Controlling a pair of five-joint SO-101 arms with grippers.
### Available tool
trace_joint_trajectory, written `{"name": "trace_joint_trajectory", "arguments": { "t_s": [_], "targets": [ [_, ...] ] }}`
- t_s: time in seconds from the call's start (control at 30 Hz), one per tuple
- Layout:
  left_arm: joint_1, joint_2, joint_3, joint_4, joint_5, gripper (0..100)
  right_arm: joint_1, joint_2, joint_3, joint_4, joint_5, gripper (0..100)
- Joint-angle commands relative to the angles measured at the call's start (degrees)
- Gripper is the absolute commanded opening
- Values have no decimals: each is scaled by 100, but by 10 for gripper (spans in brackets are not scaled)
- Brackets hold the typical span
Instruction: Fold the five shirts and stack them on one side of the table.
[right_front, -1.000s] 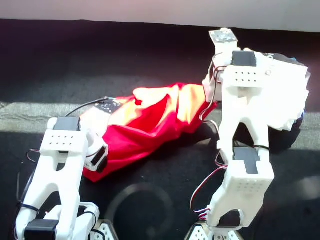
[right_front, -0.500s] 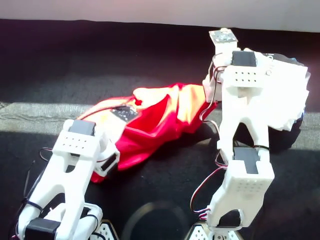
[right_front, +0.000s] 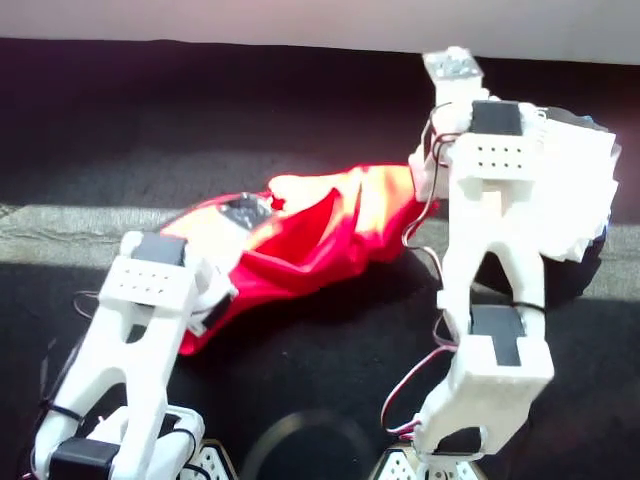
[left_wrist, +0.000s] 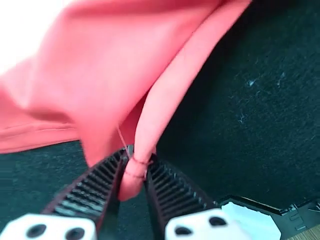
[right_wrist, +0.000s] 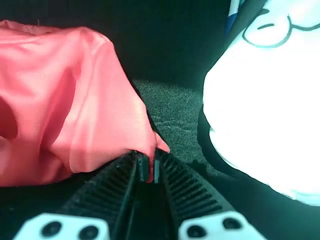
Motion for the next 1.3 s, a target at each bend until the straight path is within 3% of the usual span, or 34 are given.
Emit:
{"name": "trace_joint_trajectory", "arguments": {
  "t_s": [0.0, 0.17, 0.5, 0.73, 0.97, 1.13, 1.27],
  "targets": [
    [-215, -453, -1604, 958, -18, 10, 13, -1103, -338, -13, 53, 6],
    [-224, -1147, -3486, 2022, -18, 9, 31, -2088, -365, -136, 53, 6],
    [-919, -2343, -4963, 2101, -26, 9, 48, -4488, -365, -462, 53, 6],
    [-1174, -2818, -5481, 2092, -9, 9, 48, -5719, -365, -813, 62, 6],
    [-1174, -2905, -5596, 2013, -9, 9, 101, -6431, -365, -1376, 1037, 6],
    [-1174, -2897, -5613, 1960, -9, 9, 875, -6782, -365, -2009, 1442, 6],
    [-1279, -2905, -5631, 1679, -9, 9, 1086, -7081, -365, -2264, 1538, 6]
  ]
}}
